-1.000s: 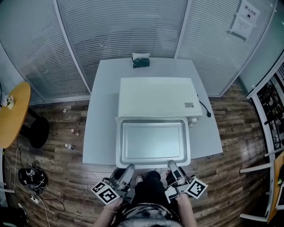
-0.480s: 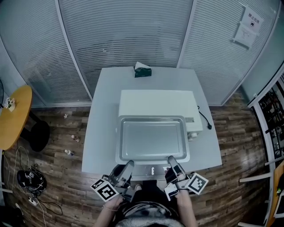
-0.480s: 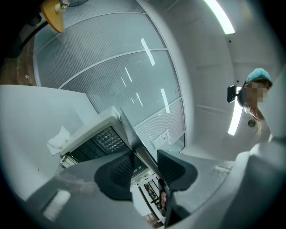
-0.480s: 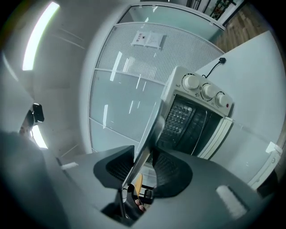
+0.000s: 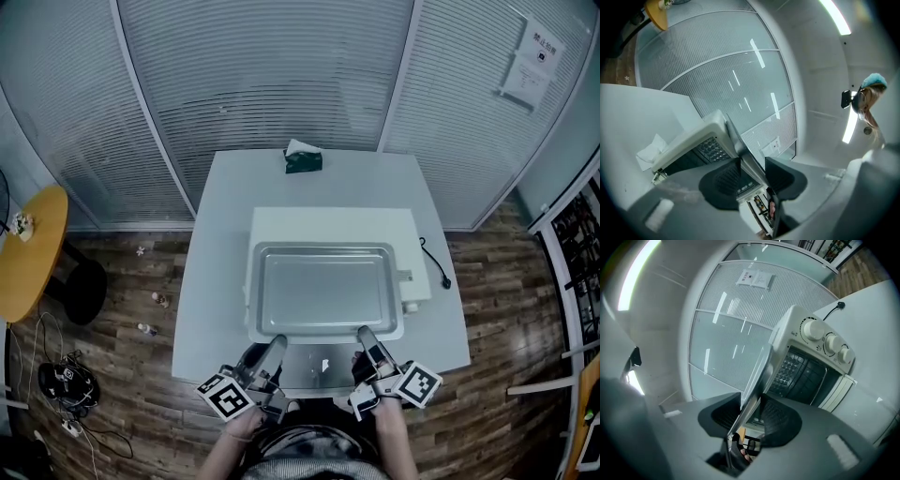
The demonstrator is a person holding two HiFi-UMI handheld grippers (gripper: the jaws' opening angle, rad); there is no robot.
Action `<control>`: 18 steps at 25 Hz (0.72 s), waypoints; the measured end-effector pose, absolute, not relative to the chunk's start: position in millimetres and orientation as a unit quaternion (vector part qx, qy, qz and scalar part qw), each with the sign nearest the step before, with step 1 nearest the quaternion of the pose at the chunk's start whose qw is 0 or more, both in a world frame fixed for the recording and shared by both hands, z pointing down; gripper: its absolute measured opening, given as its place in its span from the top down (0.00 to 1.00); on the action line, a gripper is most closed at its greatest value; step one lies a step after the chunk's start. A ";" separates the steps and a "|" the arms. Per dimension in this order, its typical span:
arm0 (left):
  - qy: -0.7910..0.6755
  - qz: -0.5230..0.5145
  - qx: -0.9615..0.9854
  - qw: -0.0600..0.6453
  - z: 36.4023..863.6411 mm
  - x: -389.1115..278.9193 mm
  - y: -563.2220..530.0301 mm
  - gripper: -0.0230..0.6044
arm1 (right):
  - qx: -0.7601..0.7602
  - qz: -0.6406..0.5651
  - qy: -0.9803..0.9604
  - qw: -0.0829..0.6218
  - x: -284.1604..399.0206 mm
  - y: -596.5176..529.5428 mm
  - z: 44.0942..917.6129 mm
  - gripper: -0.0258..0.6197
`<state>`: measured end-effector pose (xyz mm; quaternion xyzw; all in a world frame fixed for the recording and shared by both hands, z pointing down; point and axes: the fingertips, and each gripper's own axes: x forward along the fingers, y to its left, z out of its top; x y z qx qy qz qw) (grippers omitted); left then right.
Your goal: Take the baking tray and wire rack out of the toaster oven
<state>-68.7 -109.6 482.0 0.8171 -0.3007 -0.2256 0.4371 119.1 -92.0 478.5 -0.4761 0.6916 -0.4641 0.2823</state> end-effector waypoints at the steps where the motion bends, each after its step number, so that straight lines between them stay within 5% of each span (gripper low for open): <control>1: -0.301 -0.227 0.818 0.435 481.9 -67.0 -113.4 0.71 | -0.478 -0.464 0.690 0.283 121.1 -96.1 479.1 0.75; 11: -0.315 -0.223 0.826 0.411 477.8 -58.7 -133.6 0.69 | -0.474 -0.437 0.714 0.271 121.1 -118.6 467.9 0.74; 14: -0.348 -0.194 0.841 0.366 478.0 -64.8 -132.6 0.57 | -0.496 -0.399 0.737 0.229 117.9 -113.5 464.6 0.56; 18: -0.407 -0.119 0.863 0.273 483.1 -77.6 -123.7 0.46 | -0.560 -0.332 0.744 0.147 125.9 -98.3 469.5 0.49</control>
